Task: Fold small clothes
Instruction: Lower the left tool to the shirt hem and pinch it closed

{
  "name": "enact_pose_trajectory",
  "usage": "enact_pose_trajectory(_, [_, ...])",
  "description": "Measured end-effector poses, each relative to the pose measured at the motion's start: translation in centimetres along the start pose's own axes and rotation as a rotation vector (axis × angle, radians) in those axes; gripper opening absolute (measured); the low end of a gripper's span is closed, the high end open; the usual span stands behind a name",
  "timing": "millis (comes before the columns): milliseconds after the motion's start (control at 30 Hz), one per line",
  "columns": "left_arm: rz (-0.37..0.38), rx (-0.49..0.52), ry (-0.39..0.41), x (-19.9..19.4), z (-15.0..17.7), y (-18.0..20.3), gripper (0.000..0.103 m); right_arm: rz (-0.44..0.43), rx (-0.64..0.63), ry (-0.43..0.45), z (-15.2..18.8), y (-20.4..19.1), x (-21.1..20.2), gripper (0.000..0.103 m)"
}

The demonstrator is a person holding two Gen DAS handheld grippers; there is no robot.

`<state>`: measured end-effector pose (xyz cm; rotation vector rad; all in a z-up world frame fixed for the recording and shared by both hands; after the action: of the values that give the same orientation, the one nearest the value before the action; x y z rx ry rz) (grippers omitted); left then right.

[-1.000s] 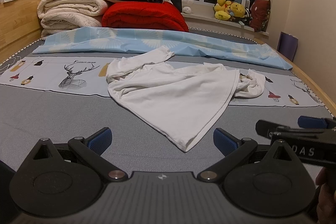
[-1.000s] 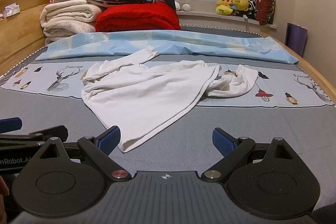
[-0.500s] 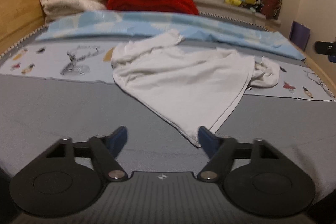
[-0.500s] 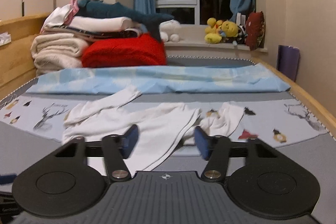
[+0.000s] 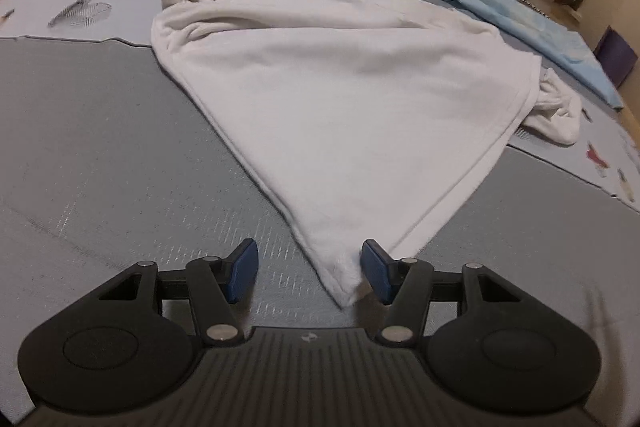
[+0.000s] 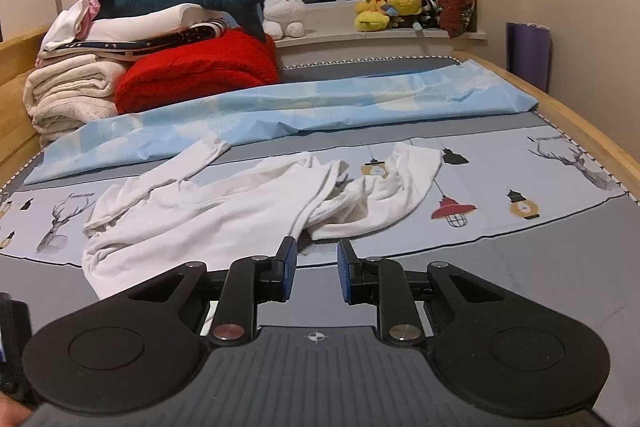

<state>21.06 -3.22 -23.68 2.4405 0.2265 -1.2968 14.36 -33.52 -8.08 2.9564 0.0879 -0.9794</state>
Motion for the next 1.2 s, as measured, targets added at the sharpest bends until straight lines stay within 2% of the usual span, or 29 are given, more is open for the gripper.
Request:
enact_pose_trajectory(67, [0.027, 0.079, -0.007, 0.3, 0.1, 0.8, 0.013, 0.007, 0.015, -0.005, 0.2, 0.3, 0.1, 0.023])
enact_pose_trajectory(100, [0.036, 0.122, -0.016, 0.2, 0.0, 1.1, 0.007, 0.008, 0.025, -0.006, 0.3, 0.5, 0.2, 0.023])
enact_pose_trajectory(233, [0.098, 0.35, -0.045, -2.2, -1.5, 0.8, 0.006, 0.009, 0.063, -0.021, 0.6, 0.5, 0.6, 0.023])
enact_pose_trajectory(300, [0.159, 0.462, -0.1, -4.2, -2.5, -0.7, 0.006, 0.005, 0.071, -0.015, 0.5, 0.3, 0.5, 0.023])
enact_pose_trajectory(333, [0.184, 0.516, -0.128, -5.2, -2.9, -1.9, 0.006, 0.003, 0.067, -0.012, 0.4, 0.1, 0.5, 0.023])
enact_pose_trajectory(400, [0.19, 0.662, -0.162, -7.1, -3.6, -5.2, 0.005, 0.001, 0.051, -0.011, 0.3, -0.3, 0.6, 0.023])
enact_pose_trajectory(500, [0.162, 0.793, -0.31, -7.4, -4.1, -11.5, 0.006, -0.003, 0.024, -0.021, 0.1, -0.8, 1.3, 0.023])
enact_pose_trajectory(567, [0.121, 0.77, -0.359, -6.7, -5.1, -15.2, 0.008, -0.003, 0.02, -0.04, 0.0, -0.8, 2.2, 0.023])
enact_pose_trajectory(633, [0.123, 0.632, -0.33, -5.9, -7.1, -17.9, 0.011, -0.011, 0.028, -0.068, 0.1, -0.9, 3.5, 0.023])
enact_pose_trajectory(700, [0.119, 0.44, -0.308, -4.8, -9.2, -20.4, 0.017, -0.04, 0.03, -0.126, 0.5, -1.2, 5.5, 0.023])
enact_pose_trajectory(767, [0.067, 0.347, -0.315, -3.7, -10.7, -21.4, 0.021, -0.067, 0.039, -0.183, 0.9, -1.6, 7.4, 0.024])
enact_pose_trajectory(800, [0.054, 0.339, -0.31, -3.4, -11.3, -21.5, 0.027, -0.084, 0.043, -0.206, 1.0, -1.9, 8.6, 0.024])
enact_pose_trajectory(867, [0.054, 0.336, -0.319, -3.1, -11.9, -20.9, 0.034, -0.105, 0.023, -0.23, 1.1, -2.5, 10.6, 0.028])
enact_pose_trajectory(933, [0.07, 0.316, -0.342, -2.7, -12.0, -20.8, 0.035, -0.103, -0.006, -0.256, 1.2, -3.1, 12.7, 0.039])
enact_pose_trajectory(1000, [0.077, 0.329, -0.368, -2.1, -11.8, -20.3, 0.035, -0.095, -0.015, -0.286, 1.6, -3.3, 14.8, 0.044])
enact_pose_trajectory(1100, [0.083, 0.347, -0.39, -2.0, -10.9, -20.0, 0.035, -0.1, -0.016, -0.332, 2.5, -3.7, 17.9, 0.046])
enact_pose_trajectory(1200, [0.127, 0.361, -0.417, -1.7, -10.2, -19.7, 0.035, -0.098, -0.024, -0.39, 3.7, -3.9, 20.1, 0.046])
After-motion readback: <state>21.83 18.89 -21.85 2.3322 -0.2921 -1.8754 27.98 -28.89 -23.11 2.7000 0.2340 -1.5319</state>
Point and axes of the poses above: each gripper's, at about its wrist camera, not at the fingertips, and x roughly the way its jaws point, y to its right, z to its underside, the point moved 5 cm from there along x, roughly the way its jaws point, and after that the axes turned 12 degrees about -x, right-handed, at the moved point
